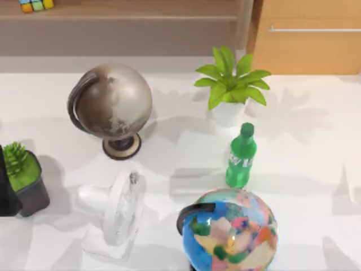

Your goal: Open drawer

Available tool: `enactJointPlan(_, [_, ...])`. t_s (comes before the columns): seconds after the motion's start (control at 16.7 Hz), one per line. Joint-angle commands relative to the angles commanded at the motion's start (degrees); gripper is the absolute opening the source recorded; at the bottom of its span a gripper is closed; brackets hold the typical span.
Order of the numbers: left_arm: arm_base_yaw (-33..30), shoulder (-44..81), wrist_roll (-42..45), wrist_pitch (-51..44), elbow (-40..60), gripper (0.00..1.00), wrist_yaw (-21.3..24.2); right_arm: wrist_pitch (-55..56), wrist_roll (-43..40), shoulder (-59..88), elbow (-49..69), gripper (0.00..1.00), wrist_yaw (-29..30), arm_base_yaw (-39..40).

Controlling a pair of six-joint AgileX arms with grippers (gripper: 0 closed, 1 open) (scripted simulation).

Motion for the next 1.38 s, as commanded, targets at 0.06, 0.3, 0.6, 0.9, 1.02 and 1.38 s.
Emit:
enactJointPlan(0.06, [0.0, 0.0, 0.0, 0.0, 0.0, 1.00, 0.0, 0.0, 0.0, 0.0, 0.0, 1.00, 0.0, 0.0])
enactJointPlan(0.3, [0.0, 0.0, 0.0, 0.0, 0.0, 1.00, 0.0, 3.1, -0.1, 3.9, 2.2, 1.00, -1.7, -1.6])
enactJointPlan(0.6, [0.0, 0.0, 0.0, 0.0, 0.0, 1.00, 0.0, 13.8, 0.2, 21.9, 9.8, 1.00, -7.4, -7.4])
enactJointPlan(0.9, [0.0, 0.0, 0.0, 0.0, 0.0, 1.00, 0.0, 26.6, 0.7, 45.0, 18.8, 1.00, -14.2, -14.4])
enactJointPlan(1.02, [0.0, 0.0, 0.0, 0.0, 0.0, 1.00, 0.0, 31.0, 0.8, 53.0, 22.0, 1.00, -16.5, -16.9])
enactJointPlan(1.38, [0.0, 0.0, 0.0, 0.0, 0.0, 1.00, 0.0, 38.0, 0.9, 64.8, 27.0, 1.00, -20.1, -20.7])
